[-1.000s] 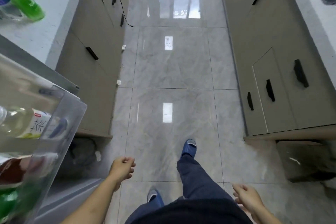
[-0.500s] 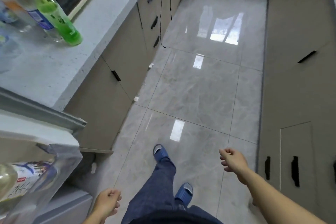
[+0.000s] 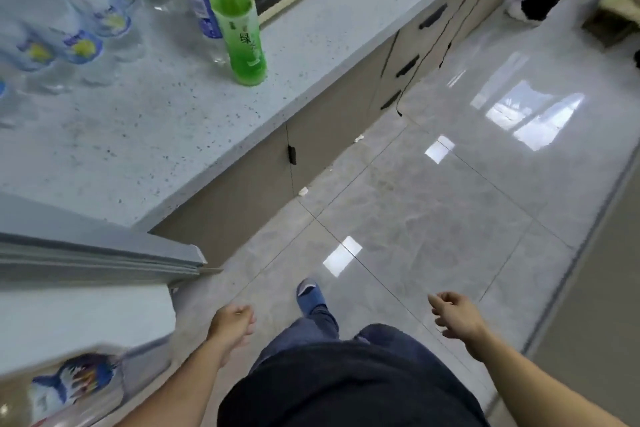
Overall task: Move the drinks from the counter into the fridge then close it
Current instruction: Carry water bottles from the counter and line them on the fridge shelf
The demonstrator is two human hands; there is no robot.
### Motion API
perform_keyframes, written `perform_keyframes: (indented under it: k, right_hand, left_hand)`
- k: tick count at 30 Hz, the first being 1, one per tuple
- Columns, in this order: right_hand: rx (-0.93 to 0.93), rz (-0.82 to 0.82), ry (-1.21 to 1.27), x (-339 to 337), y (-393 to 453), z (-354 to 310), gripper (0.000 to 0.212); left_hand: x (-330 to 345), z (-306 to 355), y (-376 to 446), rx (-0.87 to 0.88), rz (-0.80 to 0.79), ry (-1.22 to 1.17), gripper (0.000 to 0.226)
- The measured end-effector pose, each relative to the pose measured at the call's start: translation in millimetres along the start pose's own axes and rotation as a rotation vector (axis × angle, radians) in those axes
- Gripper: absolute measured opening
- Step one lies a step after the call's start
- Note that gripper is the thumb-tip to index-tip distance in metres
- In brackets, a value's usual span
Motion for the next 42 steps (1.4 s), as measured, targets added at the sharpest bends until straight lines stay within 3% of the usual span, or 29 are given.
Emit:
perform_keyframes:
  k: [10, 18, 22, 30, 35, 42]
  right_hand:
    - [-0.124, -0.122, -0.294, -3.2, 93.6, -102.0, 0.031]
    - [-0.388, -0.327, -0.388, 48.8, 128.2, -254.0, 0.025]
    - [-0.595, -0.512, -0.367, 83.5, 102.9, -345.0, 0.02]
    - [-1.03, -0.873, -0.173, 133.5, -29.4, -462.7, 0.011]
    - [-1.206, -0.81, 0.069, 158.9, -117.1, -529.0, 0.01]
    - [-1.423, -0.506, 0.379, 170.0, -201.8, -670.4, 0.039]
  left_hand:
    - [13.1, 70.8, 4.9, -0.065, 0.124, -0.288, 0.017]
    - [26.4, 97.7, -15.5, -0.188, 0.356, -0.446, 0.014]
    - [25.1, 135.0, -26.7, -0.159, 0.597, -0.571, 0.02]
    - [-58.4, 252.6, -48.2, 0.144, 0.84, -0.889, 0.011]
    - [-138.8, 313.7, -49.0, 0.208, 1.011, -0.987, 0.007]
    - [-233.3, 399.1, -26.0, 0.302, 1.125, -0.971, 0.034]
Point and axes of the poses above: each hand's wrist, its own y-axis towards the middle knuckle, its own x-axis out of the palm, z = x × y, the point moved 2 cm from there along y, towards the middle knuckle, and after that the axes turned 14 degrees about z, right-handed, at the moved point
